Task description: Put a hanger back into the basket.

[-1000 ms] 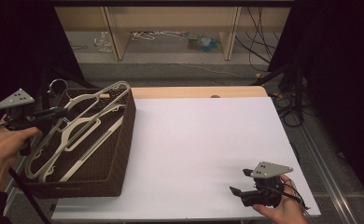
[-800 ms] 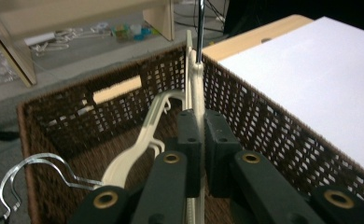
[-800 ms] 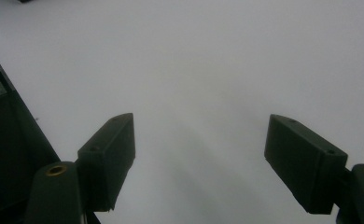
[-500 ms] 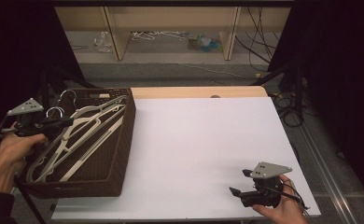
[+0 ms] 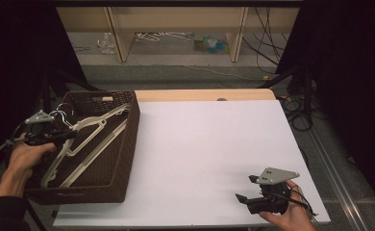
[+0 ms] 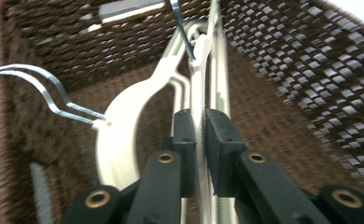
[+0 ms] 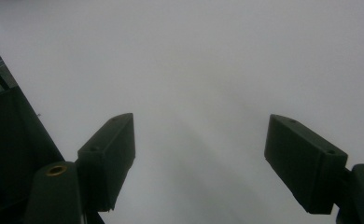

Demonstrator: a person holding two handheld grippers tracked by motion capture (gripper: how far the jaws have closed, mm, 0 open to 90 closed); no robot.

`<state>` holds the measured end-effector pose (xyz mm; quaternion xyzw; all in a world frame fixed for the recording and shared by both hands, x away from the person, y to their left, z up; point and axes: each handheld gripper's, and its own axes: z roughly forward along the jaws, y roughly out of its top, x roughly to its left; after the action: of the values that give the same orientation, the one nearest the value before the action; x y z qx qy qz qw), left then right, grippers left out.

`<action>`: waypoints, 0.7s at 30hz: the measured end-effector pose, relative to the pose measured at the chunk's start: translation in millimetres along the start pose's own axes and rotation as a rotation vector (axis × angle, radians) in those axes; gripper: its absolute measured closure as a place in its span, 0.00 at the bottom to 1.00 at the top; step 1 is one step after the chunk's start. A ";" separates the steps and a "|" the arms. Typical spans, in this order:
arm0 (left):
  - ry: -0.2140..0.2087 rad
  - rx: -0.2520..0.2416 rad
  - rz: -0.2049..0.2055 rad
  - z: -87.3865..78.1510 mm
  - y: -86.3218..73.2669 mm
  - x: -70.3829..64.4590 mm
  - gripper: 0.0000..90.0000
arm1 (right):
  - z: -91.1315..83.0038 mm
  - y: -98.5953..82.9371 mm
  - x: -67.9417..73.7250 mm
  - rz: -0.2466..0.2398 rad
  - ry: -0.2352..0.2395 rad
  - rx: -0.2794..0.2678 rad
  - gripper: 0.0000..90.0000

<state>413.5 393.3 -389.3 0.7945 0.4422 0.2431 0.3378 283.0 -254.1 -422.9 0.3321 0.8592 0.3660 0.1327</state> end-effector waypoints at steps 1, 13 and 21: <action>0.027 0.040 0.097 -1.5 1.8 6.3 0.90 | 0.2 0.1 -0.1 -0.002 -0.001 -0.002 0.28; 0.129 0.070 -0.047 2.1 -3.5 -8.2 0.53 | 0.5 -0.8 -1.3 -0.007 -0.006 -0.005 0.28; 0.053 -0.038 0.001 -8.7 6.2 -48.5 0.41 | 0.0 -0.2 -2.4 -0.002 -0.009 -0.023 0.28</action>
<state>387.1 351.7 -383.2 0.7813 0.4461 0.2726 0.3409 284.7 -255.8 -423.1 0.3313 0.8547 0.3740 0.1409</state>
